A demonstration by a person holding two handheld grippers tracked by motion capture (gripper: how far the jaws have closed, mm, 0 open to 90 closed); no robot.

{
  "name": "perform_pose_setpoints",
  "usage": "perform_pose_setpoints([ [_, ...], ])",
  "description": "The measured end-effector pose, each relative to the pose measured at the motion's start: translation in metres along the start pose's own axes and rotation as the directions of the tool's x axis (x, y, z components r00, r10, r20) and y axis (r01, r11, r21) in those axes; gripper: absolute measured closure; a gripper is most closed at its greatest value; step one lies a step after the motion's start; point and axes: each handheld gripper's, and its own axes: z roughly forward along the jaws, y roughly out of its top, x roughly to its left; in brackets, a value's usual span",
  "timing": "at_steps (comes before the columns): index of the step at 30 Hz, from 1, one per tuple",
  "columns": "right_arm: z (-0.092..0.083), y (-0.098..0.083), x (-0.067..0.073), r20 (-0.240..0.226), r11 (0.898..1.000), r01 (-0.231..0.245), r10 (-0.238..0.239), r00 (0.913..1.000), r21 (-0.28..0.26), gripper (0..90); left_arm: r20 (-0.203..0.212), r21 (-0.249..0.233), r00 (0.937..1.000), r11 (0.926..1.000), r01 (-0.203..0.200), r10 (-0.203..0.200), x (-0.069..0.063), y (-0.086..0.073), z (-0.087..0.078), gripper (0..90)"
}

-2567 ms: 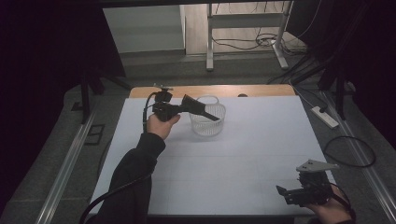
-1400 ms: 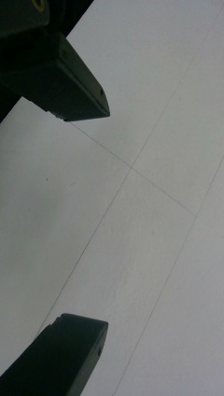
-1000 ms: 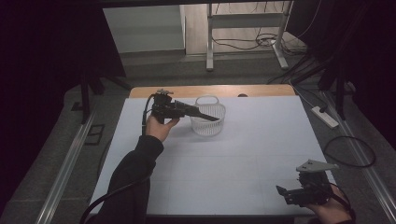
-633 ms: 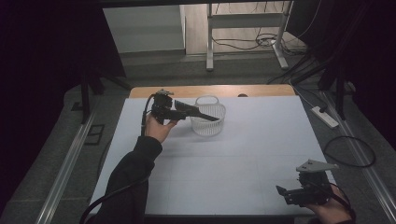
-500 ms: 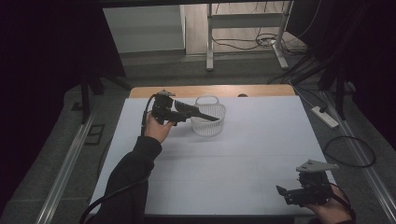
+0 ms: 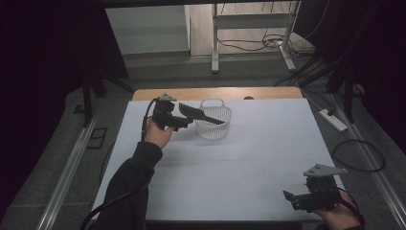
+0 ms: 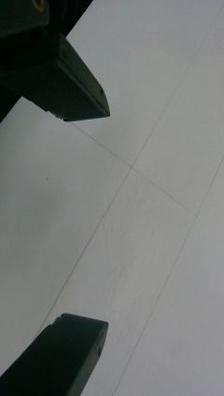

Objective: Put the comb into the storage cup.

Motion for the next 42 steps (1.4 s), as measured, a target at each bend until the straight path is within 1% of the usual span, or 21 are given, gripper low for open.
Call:
perform_pose_setpoints([
  [3,0.0,0.0,0.0,0.001,1.0,-0.001,0.001,1.0,0.0,1.4,0.004,-0.004,1.0,1.0,-0.003,0.003,0.0,0.0,-0.002,0.0],
  [4,0.0,0.0,0.0,0.001,1.0,-0.001,0.001,1.0,0.001,1.3,0.01,-0.009,0.9999,0.9999,-0.008,0.008,-0.001,-0.001,-0.004,0.0],
  [7,0.0,0.0,0.0,0.001,1.0,-0.001,0.001,1.0,0.0,1.3,0.005,-0.012,0.9996,0.9996,-0.027,0.027,-0.004,-0.001,-0.007,0.0],
  [8,0.0,0.0,0.0,0.001,1.0,-0.001,0.001,1.0,0.0,1.3,0.005,-0.012,0.9996,0.9996,-0.027,0.027,-0.004,-0.001,-0.007,0.0],
  [10,0.0,0.0,0.0,0.002,1.0,-0.001,0.001,1.0,-0.001,1.3,0.0,-0.015,0.9989,0.9988,-0.046,0.046,-0.007,-0.002,-0.009,0.0],
  [13,0.0,0.0,0.0,0.003,1.0,-0.001,0.001,1.0,-0.001,1.3,0.01,-0.015,0.9988,0.9987,-0.048,0.048,-0.008,-0.003,-0.01,0.0],
  [17,0.0,0.0,0.0,0.004,1.0,0.0,0.0,1.0,-0.001,1.3,0.045,-0.023,0.9984,0.9992,-0.034,0.035,-0.009,-0.007,-0.011,0.0],
  [18,0.0,0.0,0.0,0.004,1.0,0.0,0.0,1.0,-0.001,1.3,0.045,-0.023,0.9984,0.9992,-0.034,0.035,-0.009,-0.007,-0.011,0.0],
  [19,0.0,0.0,0.0,0.003,1.0,0.0,0.0,1.0,-0.001,1.3,0.062,-0.033,0.9977,0.9992,-0.023,0.025,-0.008,-0.01,-0.012,0.0],
  [26,0.0,0.0,0.0,-0.001,1.0,-0.002,0.002,1.0,-0.002,1.1,0.079,-0.046,0.9968,0.9989,-0.009,0.012,-0.005,-0.017,-0.015,0.0],
  [27,0.0,0.0,0.0,-0.001,1.0,-0.002,0.002,1.0,-0.002,1.1,0.089,-0.053,0.996,0.9986,-0.005,0.01,-0.005,-0.02,-0.016,0.0],
  [36,-0.001,0.0,0.001,0.001,1.0,-0.001,0.001,1.0,-0.006,0.8,0.096,-0.058,0.9952,0.9982,-0.015,0.021,-0.007,-0.024,-0.02,0.0],
  [38,-0.001,0.0,0.001,0.0,1.0,0.001,-0.001,1.0,-0.005,0.8,0.097,-0.056,0.9949,0.9982,-0.022,0.028,-0.008,-0.025,-0.02,0.0],
  [39,-0.001,0.0,0.001,-0.001,1.0,0.003,-0.003,1.0,-0.007,0.7,0.089,-0.057,0.9954,0.9978,-0.032,0.037,-0.009,-0.027,-0.02,0.0],
  [42,-0.001,0.0,0.001,-0.002,1.0,0.007,-0.007,1.0,-0.01,0.7,0.083,-0.056,0.9956,0.9977,-0.038,0.043,-0.01,-0.028,-0.02,0.0],
])
